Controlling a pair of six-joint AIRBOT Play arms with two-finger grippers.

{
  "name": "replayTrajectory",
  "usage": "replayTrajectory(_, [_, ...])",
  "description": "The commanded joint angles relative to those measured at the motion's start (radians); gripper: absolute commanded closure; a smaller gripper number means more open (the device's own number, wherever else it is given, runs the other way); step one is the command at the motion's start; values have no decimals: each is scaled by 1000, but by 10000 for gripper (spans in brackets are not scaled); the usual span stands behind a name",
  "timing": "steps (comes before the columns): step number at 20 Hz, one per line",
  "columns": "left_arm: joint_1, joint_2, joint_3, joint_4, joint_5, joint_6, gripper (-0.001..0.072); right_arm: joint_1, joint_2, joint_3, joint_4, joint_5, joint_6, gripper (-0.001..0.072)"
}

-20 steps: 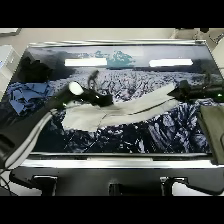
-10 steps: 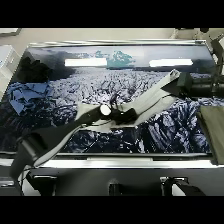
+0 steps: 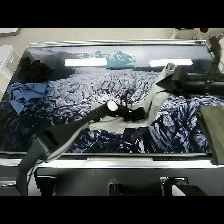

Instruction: Fold the clothes and pants, and hang the long-sleeved shirts on hangers.

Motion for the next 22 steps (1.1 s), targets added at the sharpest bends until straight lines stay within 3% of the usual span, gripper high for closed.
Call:
replayTrajectory(1, [135,113,14,542,-358,33,685,113,-123,0,47,-82,-25,666])
replayTrajectory(5, [353,340,14,904,-512,33,684,343,-305,0,142,-271,-56,665])
replayTrajectory(9, [542,491,14,947,-598,-3,683,546,-534,0,205,-459,-1,661])
replayTrajectory(10, [567,524,14,947,-608,-3,683,583,-595,0,246,-499,11,512])
replayTrajectory(11, [582,554,14,947,-607,-4,683,611,-644,0,306,-539,13,164])
replayTrajectory(12, [592,584,14,948,-607,-2,683,624,-680,0,383,-556,-8,13])
replayTrajectory(14, [603,635,14,948,-607,0,683,593,-697,1,486,-517,-100,15])
replayTrajectory(16, [610,675,14,948,-607,12,683,476,-662,1,451,-406,-156,14])
replayTrajectory(19, [612,711,14,948,-607,28,683,201,-579,1,256,-249,-124,15])
replayTrajectory(22, [608,730,14,942,-607,29,683,-64,-536,-1,-72,-66,0,30])
